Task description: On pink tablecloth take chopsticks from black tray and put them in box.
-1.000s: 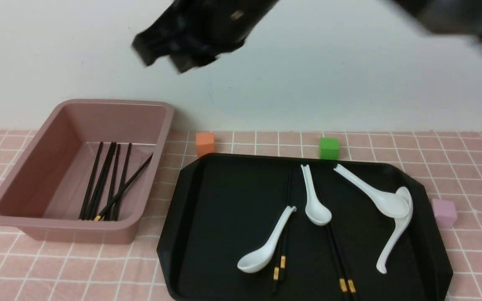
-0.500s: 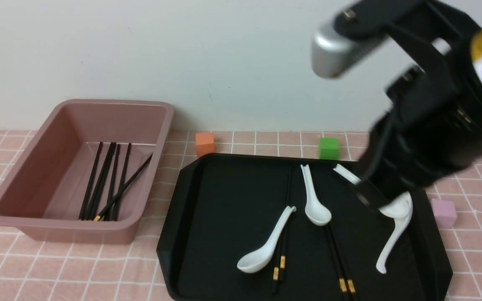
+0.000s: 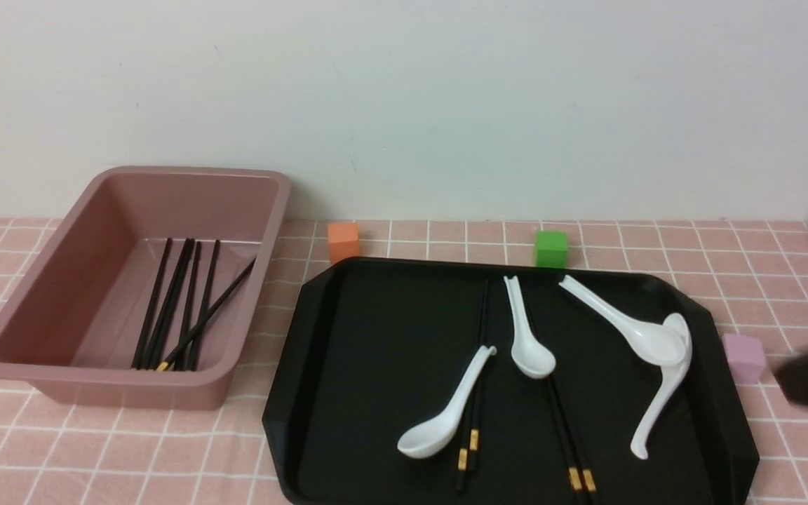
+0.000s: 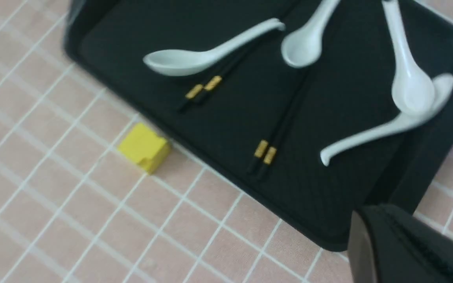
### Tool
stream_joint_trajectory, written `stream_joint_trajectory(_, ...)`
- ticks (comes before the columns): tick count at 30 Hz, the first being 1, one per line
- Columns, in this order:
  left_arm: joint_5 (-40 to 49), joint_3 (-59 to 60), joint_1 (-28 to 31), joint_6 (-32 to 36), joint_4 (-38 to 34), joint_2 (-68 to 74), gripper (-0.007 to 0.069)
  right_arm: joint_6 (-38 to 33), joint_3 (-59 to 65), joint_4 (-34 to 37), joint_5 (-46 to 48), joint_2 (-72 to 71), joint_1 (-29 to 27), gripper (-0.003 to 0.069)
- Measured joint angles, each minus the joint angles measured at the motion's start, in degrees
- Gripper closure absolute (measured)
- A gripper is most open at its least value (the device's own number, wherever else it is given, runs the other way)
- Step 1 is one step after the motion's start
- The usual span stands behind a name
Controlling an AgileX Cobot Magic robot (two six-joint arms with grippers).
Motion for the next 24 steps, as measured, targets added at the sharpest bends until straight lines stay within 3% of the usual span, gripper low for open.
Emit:
stream_joint_trajectory(2,0.0,0.0,0.0,0.0,0.0,0.0,0.0386,-0.6,8.4,0.6,-6.1,-5.8,-3.7,0.0673)
stream_joint_trajectory(3,0.0,0.0,0.0,0.0,0.0,0.0,0.0386,-0.9,18.8,0.9,-13.9,-13.7,-8.1,0.0673)
stream_joint_trajectory(9,0.0,0.0,0.0,0.0,0.0,0.0,0.0386,-1.3,42.1,0.1,-30.8,-35.9,-19.6,0.0672)
stream_joint_trajectory(13,0.0,0.0,0.0,0.0,0.0,0.0,0.0386,-1.3,49.7,0.6,-31.9,-46.1,-24.5,0.0672)
stream_joint_trajectory(24,0.3,0.0,0.0,0.0,0.0,0.0,0.0386,-1.5,49.4,2.5,-29.9,-47.1,-25.0,0.0672)
